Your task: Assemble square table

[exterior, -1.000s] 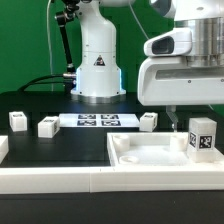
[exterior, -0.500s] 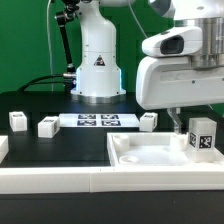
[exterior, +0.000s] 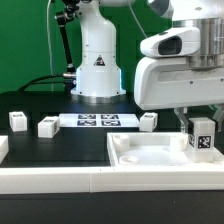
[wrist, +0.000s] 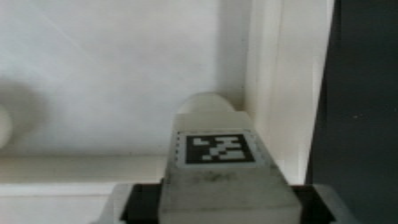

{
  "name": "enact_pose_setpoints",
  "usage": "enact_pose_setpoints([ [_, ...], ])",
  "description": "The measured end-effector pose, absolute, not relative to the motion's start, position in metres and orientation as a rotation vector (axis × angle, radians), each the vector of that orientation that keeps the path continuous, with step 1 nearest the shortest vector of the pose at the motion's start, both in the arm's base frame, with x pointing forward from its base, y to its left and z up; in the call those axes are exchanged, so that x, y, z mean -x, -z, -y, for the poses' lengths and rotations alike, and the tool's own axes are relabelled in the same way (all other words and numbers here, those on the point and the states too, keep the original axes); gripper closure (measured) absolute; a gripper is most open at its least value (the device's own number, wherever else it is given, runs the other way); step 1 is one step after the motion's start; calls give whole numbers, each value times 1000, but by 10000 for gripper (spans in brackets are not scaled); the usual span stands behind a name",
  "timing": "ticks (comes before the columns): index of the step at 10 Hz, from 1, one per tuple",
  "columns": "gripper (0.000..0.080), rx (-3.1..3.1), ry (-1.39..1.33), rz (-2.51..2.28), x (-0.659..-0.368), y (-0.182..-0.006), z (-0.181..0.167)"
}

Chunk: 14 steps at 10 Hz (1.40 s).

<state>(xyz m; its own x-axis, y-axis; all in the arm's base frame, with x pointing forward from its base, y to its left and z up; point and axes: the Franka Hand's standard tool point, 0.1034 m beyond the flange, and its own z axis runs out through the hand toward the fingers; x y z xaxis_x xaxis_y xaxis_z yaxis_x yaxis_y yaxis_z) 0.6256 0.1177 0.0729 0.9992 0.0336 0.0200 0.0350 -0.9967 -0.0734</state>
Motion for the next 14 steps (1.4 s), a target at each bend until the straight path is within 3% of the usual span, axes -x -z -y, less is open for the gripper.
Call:
enact_pose_setpoints([
  [14,509,2597,-29,-1567,-625,-73,-122],
])
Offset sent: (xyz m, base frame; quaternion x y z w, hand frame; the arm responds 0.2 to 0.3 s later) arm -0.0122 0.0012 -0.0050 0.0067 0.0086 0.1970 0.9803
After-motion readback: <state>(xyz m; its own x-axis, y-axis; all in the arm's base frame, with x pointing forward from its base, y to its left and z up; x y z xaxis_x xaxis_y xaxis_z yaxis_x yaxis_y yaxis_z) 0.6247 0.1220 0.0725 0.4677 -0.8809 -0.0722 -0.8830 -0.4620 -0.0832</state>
